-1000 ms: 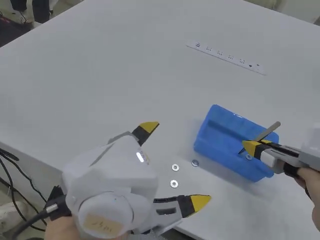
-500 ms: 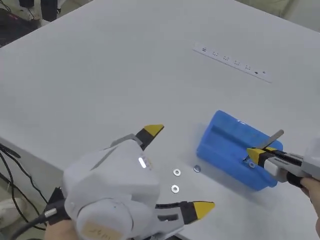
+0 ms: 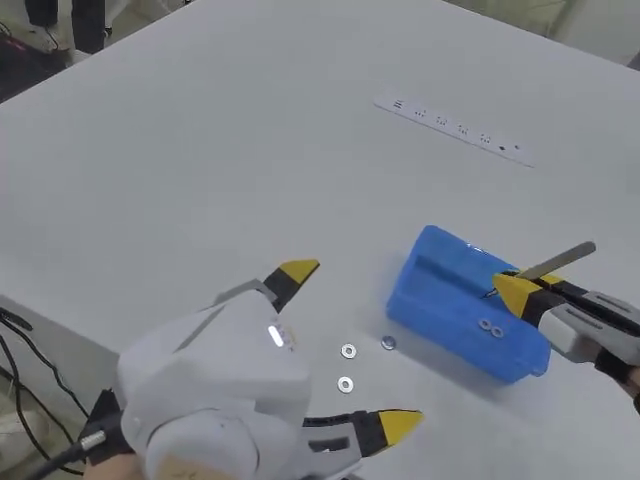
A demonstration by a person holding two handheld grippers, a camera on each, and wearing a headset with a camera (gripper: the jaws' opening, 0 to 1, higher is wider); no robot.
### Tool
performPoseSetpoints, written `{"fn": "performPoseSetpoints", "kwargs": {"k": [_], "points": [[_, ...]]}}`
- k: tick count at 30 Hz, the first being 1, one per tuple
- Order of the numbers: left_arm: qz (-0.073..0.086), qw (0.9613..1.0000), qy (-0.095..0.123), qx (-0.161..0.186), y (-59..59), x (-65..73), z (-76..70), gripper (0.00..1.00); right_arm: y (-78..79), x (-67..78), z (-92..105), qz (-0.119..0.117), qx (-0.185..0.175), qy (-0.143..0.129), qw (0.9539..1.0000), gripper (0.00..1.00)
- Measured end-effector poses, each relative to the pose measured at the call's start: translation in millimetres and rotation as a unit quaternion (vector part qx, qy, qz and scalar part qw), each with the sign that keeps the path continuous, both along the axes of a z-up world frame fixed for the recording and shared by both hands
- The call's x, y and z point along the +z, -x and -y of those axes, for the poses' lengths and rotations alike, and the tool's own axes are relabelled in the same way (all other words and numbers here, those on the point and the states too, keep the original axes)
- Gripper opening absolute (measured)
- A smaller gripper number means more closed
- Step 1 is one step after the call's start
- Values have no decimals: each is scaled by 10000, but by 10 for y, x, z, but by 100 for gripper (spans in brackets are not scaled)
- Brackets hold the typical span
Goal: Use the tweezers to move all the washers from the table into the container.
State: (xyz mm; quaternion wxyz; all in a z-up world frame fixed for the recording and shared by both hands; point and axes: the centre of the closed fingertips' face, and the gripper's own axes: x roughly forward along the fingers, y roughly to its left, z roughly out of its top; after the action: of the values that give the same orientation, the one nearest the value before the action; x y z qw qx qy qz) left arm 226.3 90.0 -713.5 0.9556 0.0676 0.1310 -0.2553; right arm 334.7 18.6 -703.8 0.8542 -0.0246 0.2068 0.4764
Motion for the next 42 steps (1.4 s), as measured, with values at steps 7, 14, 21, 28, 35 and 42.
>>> {"fn": "performPoseSetpoints", "kwargs": {"k": [7,14,21,28,35,42], "points": [[-10,10000,-34,11,3,-7,-9,86,380,-19,-334,-234,758,-145,9967,5],[-17,10000,-47,16,6,-6,-9,85,502,-327,-530,-544,1082,74,9926,5],[-9,10000,-43,36,7,0,-10,85,465,-646,-578,-686,1086,425,9908,5],[-12,10000,-64,51,11,-2,-7,84,454,-785,-578,-398,1267,939,9867,5],[75,9998,172,52,12,69,13,85,437,-851,-560,-359,1259,1035,9860,5],[57,9999,100,26,18,60,23,85,454,-899,-567,-360,1284,1080,9852,5]]}}
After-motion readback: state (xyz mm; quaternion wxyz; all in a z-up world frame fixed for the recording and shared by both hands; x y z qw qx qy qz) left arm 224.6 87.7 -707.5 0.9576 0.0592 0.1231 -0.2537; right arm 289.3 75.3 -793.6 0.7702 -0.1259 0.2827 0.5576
